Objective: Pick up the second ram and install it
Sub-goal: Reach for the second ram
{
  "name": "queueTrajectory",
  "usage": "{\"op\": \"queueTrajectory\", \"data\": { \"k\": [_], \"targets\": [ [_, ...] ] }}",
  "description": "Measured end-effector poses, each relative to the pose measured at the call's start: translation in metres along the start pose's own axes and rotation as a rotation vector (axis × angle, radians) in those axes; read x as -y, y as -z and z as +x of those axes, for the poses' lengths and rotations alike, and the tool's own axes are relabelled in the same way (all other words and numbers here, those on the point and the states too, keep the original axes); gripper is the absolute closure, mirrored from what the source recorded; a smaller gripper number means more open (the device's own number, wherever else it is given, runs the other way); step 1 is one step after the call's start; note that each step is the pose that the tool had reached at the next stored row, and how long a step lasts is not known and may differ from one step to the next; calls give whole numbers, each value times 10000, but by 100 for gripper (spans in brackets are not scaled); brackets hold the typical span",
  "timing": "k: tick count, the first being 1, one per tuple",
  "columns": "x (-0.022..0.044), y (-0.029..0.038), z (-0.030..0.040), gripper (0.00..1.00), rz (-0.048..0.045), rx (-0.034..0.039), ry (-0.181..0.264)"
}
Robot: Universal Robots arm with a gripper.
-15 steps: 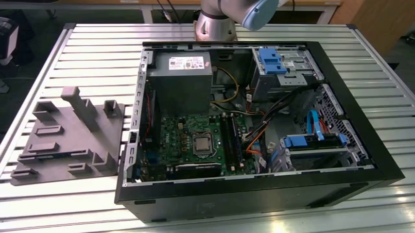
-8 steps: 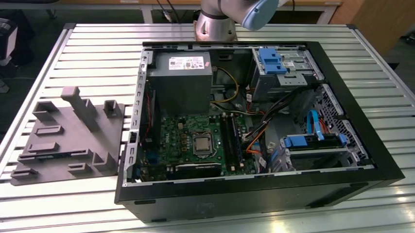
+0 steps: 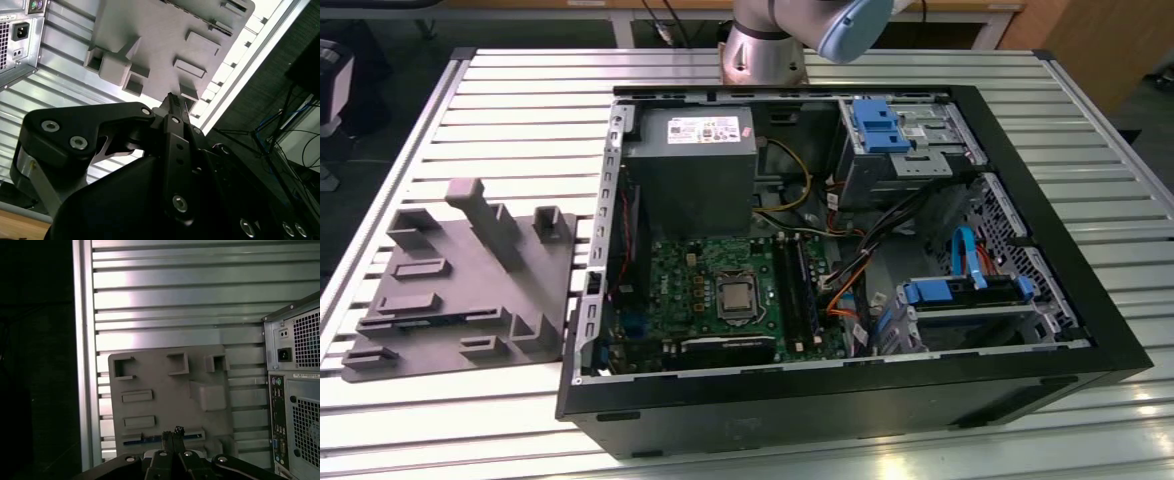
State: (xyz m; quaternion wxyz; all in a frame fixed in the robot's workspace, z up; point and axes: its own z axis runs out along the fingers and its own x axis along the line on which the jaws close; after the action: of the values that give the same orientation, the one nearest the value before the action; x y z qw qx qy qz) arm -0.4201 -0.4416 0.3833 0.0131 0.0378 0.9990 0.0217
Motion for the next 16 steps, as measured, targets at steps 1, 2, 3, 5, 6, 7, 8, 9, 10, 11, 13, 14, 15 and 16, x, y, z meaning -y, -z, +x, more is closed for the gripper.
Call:
{"op": "queueTrajectory", "data": {
  "k": [1, 2, 3, 5, 6, 7, 8, 9, 10, 11, 13, 14, 15, 16],
  "targets": [
    [1, 0, 2, 89, 0, 0, 0],
    [2, -1, 3, 89, 0, 0, 0],
    [3, -1, 4, 89, 0, 0, 0],
    [6, -2, 7, 89, 0, 0, -1],
    [7, -2, 8, 89, 0, 0, -1],
    [8, -2, 10, 89, 0, 0, -1],
    [9, -2, 11, 89, 0, 0, -1],
    [11, -3, 12, 89, 0, 0, 0],
    [12, -3, 13, 89, 0, 0, -1],
    [14, -4, 16, 89, 0, 0, 0],
    [18, -5, 19, 89, 0, 0, -1],
    [20, -5, 20, 89, 0, 0, 0],
    [22, -6, 21, 89, 0, 0, -1],
    [23, -6, 23, 89, 0, -1, -1]
  ]
}}
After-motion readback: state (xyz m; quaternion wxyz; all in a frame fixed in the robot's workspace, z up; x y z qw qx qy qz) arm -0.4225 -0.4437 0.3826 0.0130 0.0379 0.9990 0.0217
